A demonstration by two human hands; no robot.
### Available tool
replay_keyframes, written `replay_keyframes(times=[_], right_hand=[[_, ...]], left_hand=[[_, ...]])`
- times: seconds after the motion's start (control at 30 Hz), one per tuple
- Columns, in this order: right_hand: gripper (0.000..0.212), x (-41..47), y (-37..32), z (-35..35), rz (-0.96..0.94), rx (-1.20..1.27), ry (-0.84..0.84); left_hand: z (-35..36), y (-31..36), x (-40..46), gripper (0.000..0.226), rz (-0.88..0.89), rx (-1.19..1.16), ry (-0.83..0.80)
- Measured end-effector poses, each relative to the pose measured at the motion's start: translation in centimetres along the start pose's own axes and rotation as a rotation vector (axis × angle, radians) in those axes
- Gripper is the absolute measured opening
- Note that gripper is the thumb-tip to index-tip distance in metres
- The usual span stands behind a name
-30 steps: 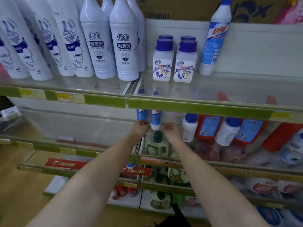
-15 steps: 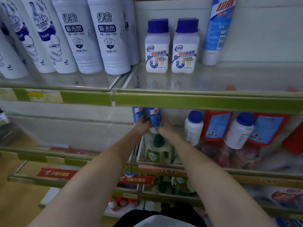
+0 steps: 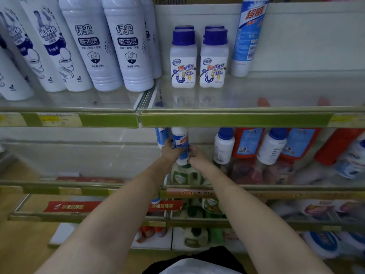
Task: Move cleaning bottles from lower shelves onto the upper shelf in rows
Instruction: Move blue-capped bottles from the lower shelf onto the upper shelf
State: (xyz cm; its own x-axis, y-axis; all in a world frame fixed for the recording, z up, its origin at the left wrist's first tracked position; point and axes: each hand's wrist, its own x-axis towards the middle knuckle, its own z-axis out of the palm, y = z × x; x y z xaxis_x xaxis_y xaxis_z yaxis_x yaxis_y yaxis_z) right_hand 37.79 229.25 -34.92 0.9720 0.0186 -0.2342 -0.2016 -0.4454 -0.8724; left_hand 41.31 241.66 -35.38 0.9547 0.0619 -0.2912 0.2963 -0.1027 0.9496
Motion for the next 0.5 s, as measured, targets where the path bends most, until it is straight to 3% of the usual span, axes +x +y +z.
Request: replay_keyframes(times=[0.2, 0.5], right_hand=[[0.049, -4.9, 0.1, -0.2, 0.014, 0.054, -0.018], [0.057, -11.1, 0.3, -2.1, 0.031, 0.11, 0.056]], left_hand=[[0.3, 0.7, -4.9, 0.058, 0.079, 0.113, 0.028], [1.2, 0.6, -9.1, 0.047, 0.009, -0.176, 0.024]])
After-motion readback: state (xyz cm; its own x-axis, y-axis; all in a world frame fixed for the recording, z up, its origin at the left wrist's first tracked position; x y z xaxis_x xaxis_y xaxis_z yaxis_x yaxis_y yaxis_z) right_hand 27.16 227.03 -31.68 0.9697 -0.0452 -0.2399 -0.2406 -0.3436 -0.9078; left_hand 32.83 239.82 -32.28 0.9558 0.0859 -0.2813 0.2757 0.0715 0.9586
